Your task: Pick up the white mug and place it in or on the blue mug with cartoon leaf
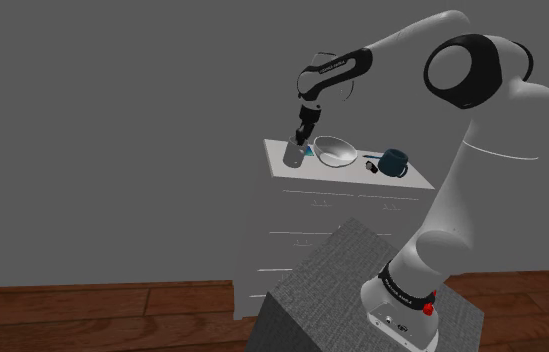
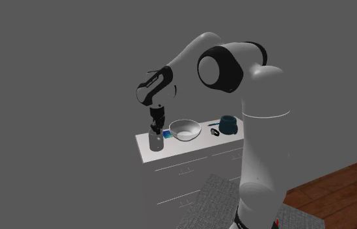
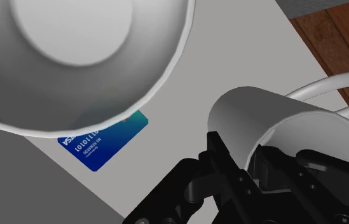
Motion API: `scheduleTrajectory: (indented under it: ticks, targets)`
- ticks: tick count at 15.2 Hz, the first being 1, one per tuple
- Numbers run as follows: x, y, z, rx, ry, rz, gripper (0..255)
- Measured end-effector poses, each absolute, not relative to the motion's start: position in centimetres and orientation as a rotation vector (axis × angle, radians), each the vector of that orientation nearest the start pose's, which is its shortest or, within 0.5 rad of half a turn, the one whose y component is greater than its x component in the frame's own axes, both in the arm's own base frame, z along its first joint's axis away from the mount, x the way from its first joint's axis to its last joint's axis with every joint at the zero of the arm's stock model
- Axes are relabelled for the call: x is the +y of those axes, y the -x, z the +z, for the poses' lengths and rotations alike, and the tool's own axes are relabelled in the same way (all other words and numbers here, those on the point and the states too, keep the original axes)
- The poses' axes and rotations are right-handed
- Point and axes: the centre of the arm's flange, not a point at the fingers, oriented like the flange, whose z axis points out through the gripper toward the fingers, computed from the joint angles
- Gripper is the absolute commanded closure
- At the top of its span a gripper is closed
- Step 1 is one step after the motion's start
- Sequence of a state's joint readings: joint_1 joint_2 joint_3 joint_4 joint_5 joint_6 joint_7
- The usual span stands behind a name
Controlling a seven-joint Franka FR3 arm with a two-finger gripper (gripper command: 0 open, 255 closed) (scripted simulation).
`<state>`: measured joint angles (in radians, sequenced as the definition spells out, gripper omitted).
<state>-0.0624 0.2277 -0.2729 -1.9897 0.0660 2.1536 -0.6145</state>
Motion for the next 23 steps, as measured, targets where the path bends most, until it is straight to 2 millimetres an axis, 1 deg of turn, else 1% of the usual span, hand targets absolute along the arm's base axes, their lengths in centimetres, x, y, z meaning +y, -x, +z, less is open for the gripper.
scheduleTrajectory:
  ticks: [7,8,10,23]
  targets:
    - [-18.7,-55.9,34.9,-0.384,3.098,0.08,255]
    - [-18.6,-55.8,35.2,-0.383,3.098,0.08,255]
    - [-18.7,-55.9,35.9,-0.383,3.098,0.08,255]
    - [-18.6,-55.9,42.8,-0.384,3.098,0.08,255]
